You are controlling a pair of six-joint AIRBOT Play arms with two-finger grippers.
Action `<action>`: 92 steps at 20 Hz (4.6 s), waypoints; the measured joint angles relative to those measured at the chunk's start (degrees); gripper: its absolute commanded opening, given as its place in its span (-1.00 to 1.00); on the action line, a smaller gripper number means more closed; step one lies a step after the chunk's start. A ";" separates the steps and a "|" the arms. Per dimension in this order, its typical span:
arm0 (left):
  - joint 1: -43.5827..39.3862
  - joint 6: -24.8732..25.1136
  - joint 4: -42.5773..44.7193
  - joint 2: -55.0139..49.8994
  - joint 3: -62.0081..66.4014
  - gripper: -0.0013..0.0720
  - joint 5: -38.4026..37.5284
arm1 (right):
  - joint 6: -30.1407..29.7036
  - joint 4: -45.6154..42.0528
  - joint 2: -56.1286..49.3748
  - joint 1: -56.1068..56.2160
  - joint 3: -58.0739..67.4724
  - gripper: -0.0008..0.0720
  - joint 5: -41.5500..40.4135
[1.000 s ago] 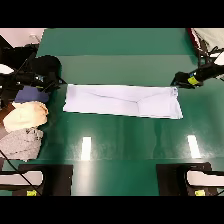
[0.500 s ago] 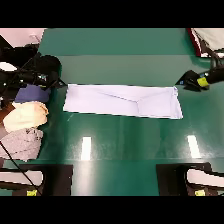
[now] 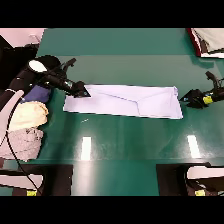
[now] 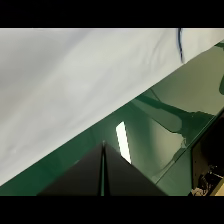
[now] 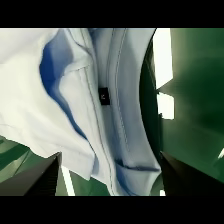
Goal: Fold the shirts.
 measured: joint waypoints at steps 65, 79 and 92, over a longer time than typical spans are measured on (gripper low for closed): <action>11.54 -7.32 19.65 2.64 30.88 -0.91 -10.34 | -0.13 21.00 -22.03 63.21 48.37 0.24 -21.05; 12.41 -7.15 19.58 2.99 26.67 -0.91 -11.87 | 7.43 13.79 -6.21 37.83 7.89 0.97 -14.51; 12.41 -7.17 19.34 2.97 24.65 -0.91 -11.82 | 4.07 27.54 -21.55 48.30 16.81 -0.95 -22.18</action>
